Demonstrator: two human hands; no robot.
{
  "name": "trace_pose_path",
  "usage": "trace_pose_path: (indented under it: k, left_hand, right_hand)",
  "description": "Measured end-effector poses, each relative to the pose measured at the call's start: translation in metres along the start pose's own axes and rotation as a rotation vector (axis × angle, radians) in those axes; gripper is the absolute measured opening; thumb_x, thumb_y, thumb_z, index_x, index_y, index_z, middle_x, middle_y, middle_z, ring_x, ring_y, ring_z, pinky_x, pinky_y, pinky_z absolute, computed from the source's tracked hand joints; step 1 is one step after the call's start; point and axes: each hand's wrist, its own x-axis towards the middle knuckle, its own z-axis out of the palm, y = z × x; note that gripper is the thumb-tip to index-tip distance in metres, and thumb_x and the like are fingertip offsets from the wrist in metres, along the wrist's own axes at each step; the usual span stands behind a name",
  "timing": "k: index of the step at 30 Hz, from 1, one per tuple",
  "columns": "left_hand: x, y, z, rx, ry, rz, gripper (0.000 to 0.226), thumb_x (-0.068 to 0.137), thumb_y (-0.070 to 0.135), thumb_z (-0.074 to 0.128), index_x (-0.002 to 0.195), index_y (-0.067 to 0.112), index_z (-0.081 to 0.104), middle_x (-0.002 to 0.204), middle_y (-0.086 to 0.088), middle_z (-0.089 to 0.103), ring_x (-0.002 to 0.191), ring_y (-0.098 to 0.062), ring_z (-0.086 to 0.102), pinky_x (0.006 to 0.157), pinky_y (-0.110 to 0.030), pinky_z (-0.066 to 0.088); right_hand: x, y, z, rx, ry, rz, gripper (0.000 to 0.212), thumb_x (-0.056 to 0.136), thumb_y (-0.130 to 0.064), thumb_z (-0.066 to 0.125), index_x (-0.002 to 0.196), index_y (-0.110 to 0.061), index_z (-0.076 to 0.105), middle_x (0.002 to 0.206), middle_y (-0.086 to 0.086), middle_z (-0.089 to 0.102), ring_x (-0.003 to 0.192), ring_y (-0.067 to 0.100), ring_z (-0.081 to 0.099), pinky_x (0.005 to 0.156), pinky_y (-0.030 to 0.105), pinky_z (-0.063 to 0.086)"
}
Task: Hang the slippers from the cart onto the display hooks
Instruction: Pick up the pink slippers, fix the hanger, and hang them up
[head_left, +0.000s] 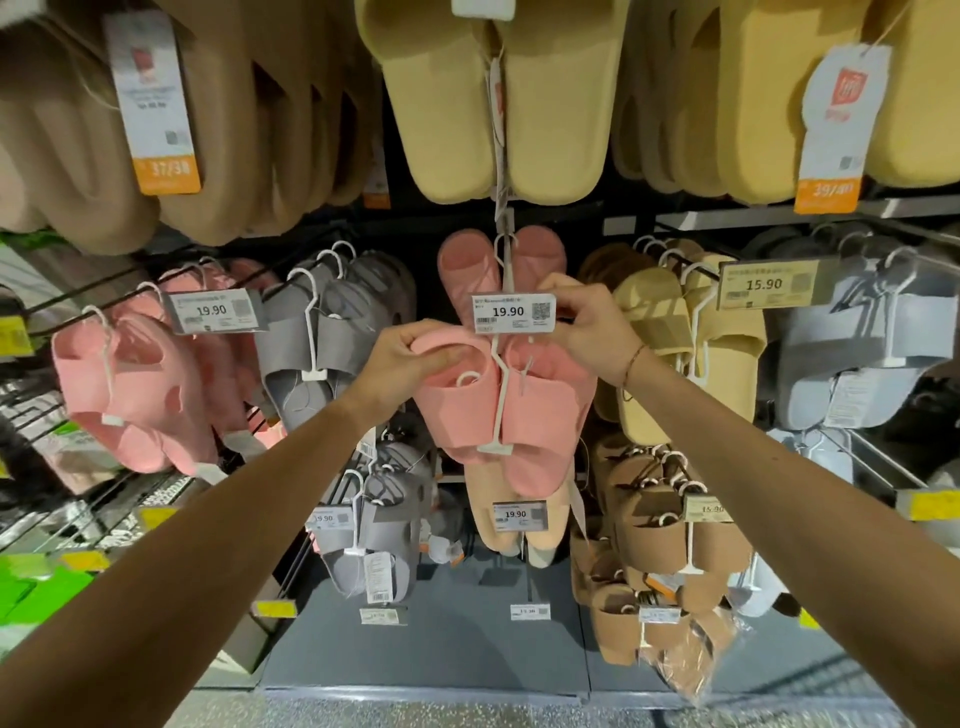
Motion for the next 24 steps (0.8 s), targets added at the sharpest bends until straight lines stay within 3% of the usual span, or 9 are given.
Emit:
trace_pose_path:
  k: [4, 10, 16, 19, 21, 24]
  left_hand:
    - [-0.003, -0.001, -0.004, -0.068, -0.036, -0.027, 0.038, 0.073, 0.033, 0.088, 0.106, 0.019, 0.078, 0.109, -0.009, 0.076, 0.100, -0.023, 0.071, 0.082, -0.030, 0.057]
    - [0.013, 0.007, 0.006, -0.107, 0.059, -0.100, 0.022, 0.076, 0.021, 0.081, 0.098, 0.021, 0.079, 0.101, -0.006, 0.078, 0.091, -0.019, 0.074, 0.079, -0.029, 0.060]
    - [0.053, -0.003, 0.015, 0.136, 0.252, -0.121, 0.020, 0.084, 0.004, 0.079, 0.103, 0.011, 0.075, 0.096, -0.005, 0.075, 0.083, -0.015, 0.071, 0.067, -0.022, 0.059]
    - [0.077, -0.016, 0.012, 0.218, 0.288, -0.183, 0.021, 0.084, -0.002, 0.078, 0.103, 0.007, 0.073, 0.092, -0.006, 0.074, 0.082, -0.018, 0.073, 0.061, -0.020, 0.057]
    - [0.091, -0.027, 0.007, 0.355, 0.311, -0.176, 0.025, 0.084, 0.000, 0.077, 0.104, 0.011, 0.068, 0.098, -0.009, 0.073, 0.093, -0.025, 0.073, 0.074, -0.028, 0.058]
    - [0.104, -0.032, 0.017, 0.554, 0.410, -0.209, 0.045, 0.092, 0.010, 0.064, 0.135, 0.005, 0.050, 0.134, -0.020, 0.056, 0.122, -0.038, 0.056, 0.105, -0.047, 0.046]
  right_hand:
    - [0.005, 0.002, -0.001, 0.036, -0.063, -0.027, 0.034, 0.075, 0.006, 0.080, 0.108, 0.001, 0.071, 0.092, -0.001, 0.059, 0.085, -0.003, 0.060, 0.080, 0.016, 0.049]
    - [0.026, 0.012, -0.008, -0.039, -0.034, 0.006, 0.019, 0.078, -0.001, 0.080, 0.095, -0.008, 0.073, 0.087, -0.002, 0.060, 0.079, 0.002, 0.059, 0.077, 0.018, 0.048]
    - [0.055, 0.039, -0.002, -0.224, 0.048, 0.135, 0.003, 0.085, -0.004, 0.074, 0.088, -0.003, 0.075, 0.085, 0.004, 0.057, 0.084, 0.020, 0.057, 0.079, 0.027, 0.046]
    - [0.064, 0.054, 0.010, -0.295, 0.142, 0.201, 0.010, 0.088, -0.010, 0.071, 0.081, -0.002, 0.072, 0.085, 0.010, 0.059, 0.087, 0.033, 0.062, 0.081, 0.042, 0.052]
    - [0.070, 0.057, 0.017, -0.364, 0.183, 0.215, 0.017, 0.089, -0.018, 0.066, 0.084, -0.003, 0.073, 0.087, 0.011, 0.065, 0.087, 0.034, 0.063, 0.080, 0.046, 0.052]
    - [0.066, 0.063, 0.024, -0.528, 0.208, 0.331, 0.035, 0.092, -0.037, 0.051, 0.114, -0.017, 0.069, 0.127, 0.016, 0.055, 0.120, 0.037, 0.045, 0.102, 0.047, 0.037]
